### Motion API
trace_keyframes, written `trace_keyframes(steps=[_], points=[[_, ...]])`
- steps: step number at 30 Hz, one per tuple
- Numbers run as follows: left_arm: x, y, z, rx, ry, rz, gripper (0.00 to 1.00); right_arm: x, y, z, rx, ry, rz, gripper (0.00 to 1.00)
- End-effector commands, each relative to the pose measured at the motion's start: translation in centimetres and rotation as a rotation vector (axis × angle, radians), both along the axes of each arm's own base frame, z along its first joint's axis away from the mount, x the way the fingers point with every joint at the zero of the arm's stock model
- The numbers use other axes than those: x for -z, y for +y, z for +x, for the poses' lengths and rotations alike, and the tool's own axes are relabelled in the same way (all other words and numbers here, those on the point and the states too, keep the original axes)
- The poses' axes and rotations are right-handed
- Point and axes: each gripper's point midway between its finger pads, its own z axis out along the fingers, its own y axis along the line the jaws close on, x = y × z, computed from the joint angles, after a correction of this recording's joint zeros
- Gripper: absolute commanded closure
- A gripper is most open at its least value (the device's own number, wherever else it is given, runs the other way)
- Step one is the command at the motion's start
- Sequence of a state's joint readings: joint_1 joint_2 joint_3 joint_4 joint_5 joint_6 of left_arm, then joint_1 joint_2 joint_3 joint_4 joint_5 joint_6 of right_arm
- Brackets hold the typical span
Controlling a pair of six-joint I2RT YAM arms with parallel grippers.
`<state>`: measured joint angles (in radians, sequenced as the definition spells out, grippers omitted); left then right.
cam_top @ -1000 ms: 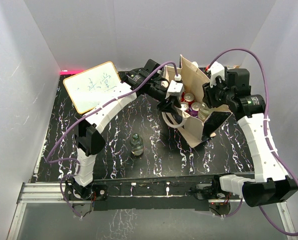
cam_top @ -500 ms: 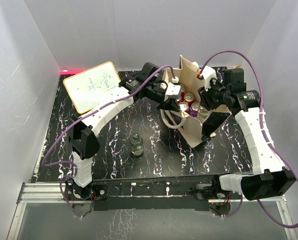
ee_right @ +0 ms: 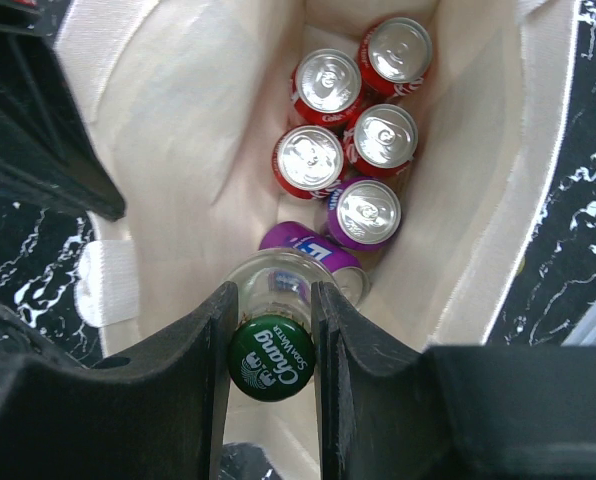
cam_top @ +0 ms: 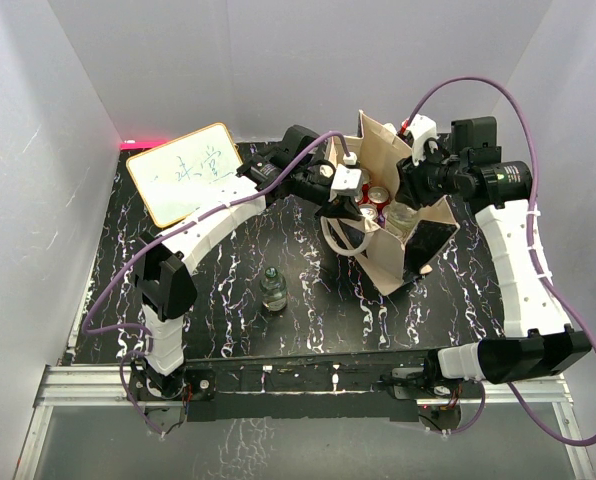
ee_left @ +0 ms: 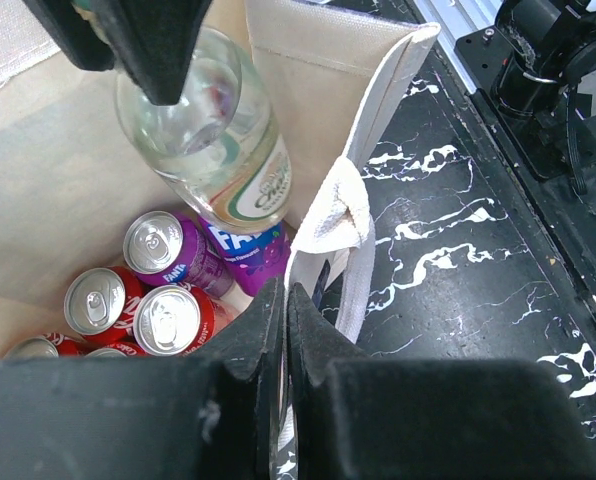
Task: Place the beverage into the canvas bag
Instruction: Place the drink in the canvas bag.
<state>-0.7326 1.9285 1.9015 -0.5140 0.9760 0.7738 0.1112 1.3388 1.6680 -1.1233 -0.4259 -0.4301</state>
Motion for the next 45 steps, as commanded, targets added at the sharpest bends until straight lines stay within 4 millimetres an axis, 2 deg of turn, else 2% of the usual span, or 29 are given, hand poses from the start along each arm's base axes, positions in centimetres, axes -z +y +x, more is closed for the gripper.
trace_keyframes(steps=[1,6,10,14,18,28,30,35,42,45], points=[[-2.6,0.3,-0.8,0.006,-0.04,-0.048,1.0,-2.4,0.6,-0.6,-0.035,-0.095,0.036,0.92],[-4.0,0.2,-0.5,-0.015,-0.014,-0.084,1.0,0.2,0.9,-1.2,-0.046,-0.041,0.047,0.92],[-4.7,0.4,-0.2,-0.028,-0.011,-0.1,1.0,1.3,0.9,-2.2,-0.08,0.005,0.033,0.92],[-4.8,0.4,0.2,-0.044,-0.017,-0.11,1.0,1.6,0.5,-3.3,-0.128,0.035,-0.021,0.92],[-5.1,0.4,0.8,-0.062,-0.027,-0.124,1.0,1.3,-0.2,-3.3,-0.125,0.032,-0.066,0.92],[-4.9,1.3,1.5,-0.067,-0.069,-0.133,1.0,-1.8,-0.3,-3.4,-0.128,-0.005,-0.076,0.92],[-4.9,1.3,1.5,-0.067,-0.076,-0.134,1.0,-1.9,-0.6,-3.6,-0.126,-0.008,-0.091,0.92],[-5.2,1.1,1.7,-0.067,-0.088,-0.146,1.0,-0.8,-2.0,-4.0,-0.116,-0.004,-0.173,0.92],[-7.4,1.2,1.0,-0.048,-0.096,-0.199,1.0,1.4,-3.5,-3.1,-0.048,0.066,-0.243,0.92],[-8.0,1.3,0.7,-0.049,-0.088,-0.214,1.0,2.2,-4.1,-3.4,-0.043,0.082,-0.278,0.92]])
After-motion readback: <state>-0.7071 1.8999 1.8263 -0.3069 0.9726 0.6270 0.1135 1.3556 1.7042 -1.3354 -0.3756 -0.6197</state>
